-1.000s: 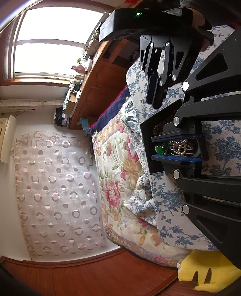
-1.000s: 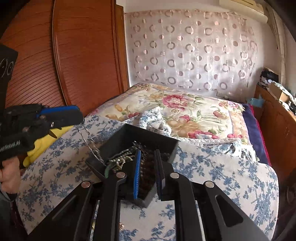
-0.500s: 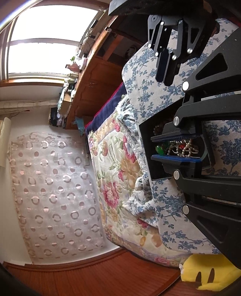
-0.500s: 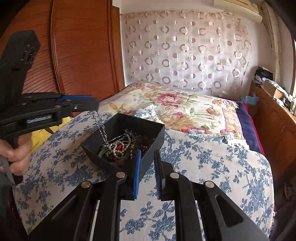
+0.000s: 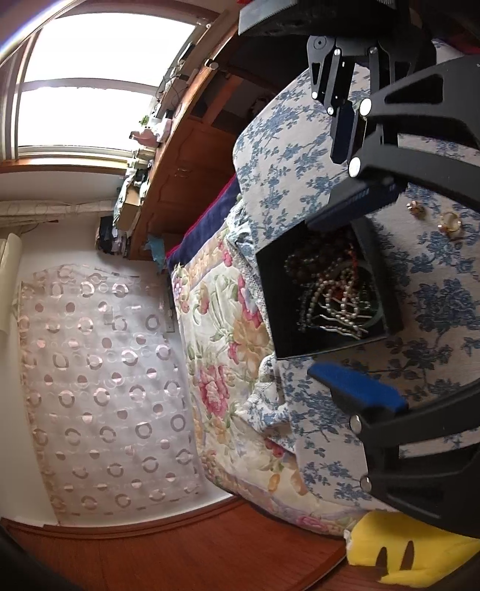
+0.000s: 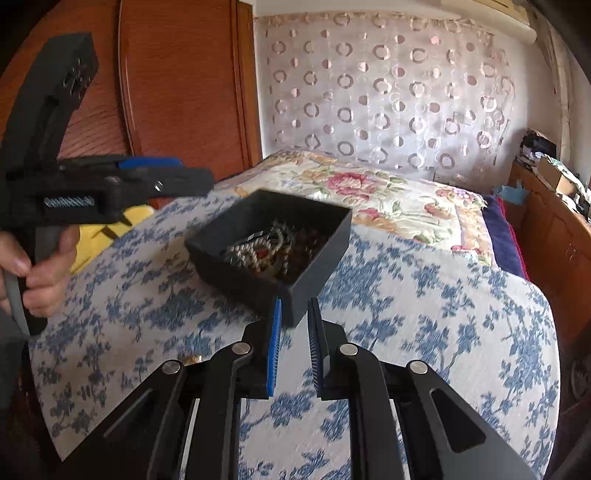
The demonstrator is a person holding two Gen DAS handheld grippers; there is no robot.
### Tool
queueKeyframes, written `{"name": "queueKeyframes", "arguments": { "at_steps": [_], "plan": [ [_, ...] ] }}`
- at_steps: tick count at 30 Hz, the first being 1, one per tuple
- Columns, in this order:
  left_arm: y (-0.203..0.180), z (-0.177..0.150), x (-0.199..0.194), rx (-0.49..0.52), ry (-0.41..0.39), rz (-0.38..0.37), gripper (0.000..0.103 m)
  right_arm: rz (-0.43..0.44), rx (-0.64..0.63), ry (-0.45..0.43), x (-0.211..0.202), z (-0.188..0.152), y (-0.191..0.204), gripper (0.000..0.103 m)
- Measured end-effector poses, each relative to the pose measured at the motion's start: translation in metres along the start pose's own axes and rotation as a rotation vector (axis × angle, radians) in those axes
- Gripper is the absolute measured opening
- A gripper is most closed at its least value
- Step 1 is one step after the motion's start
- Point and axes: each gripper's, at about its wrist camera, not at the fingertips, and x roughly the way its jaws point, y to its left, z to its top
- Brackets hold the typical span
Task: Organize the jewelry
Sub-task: 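Move both tools back over the gold ring and the small brooch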
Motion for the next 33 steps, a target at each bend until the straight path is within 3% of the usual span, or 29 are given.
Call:
{"name": "queueKeyframes", "arguments": {
  "at_steps": [5,24,25,27,33],
  "plan": [
    [0.002,-0.016,-0.005,0.013,0.017,0.001,0.084,0.024,-0.012,0.031,0.008,-0.011,0.008,0.028],
    [0.011,-0.087,-0.001,0.017,0.121,0.015,0.084,0.060,-0.125,0.202,0.050,-0.025,0.046,0.027],
    [0.012,-0.089,0.000,0.015,0.129,0.010,0.084,0.056,-0.129,0.198,0.050,-0.025,0.046,0.027],
    [0.012,-0.092,0.001,0.011,0.139,-0.003,0.084,0.055,-0.139,0.199,0.050,-0.025,0.048,0.017],
    [-0.002,-0.097,0.006,0.028,0.163,-0.051,0.084,0.054,-0.137,0.185,0.042,-0.027,0.046,0.017]
  ]
}}
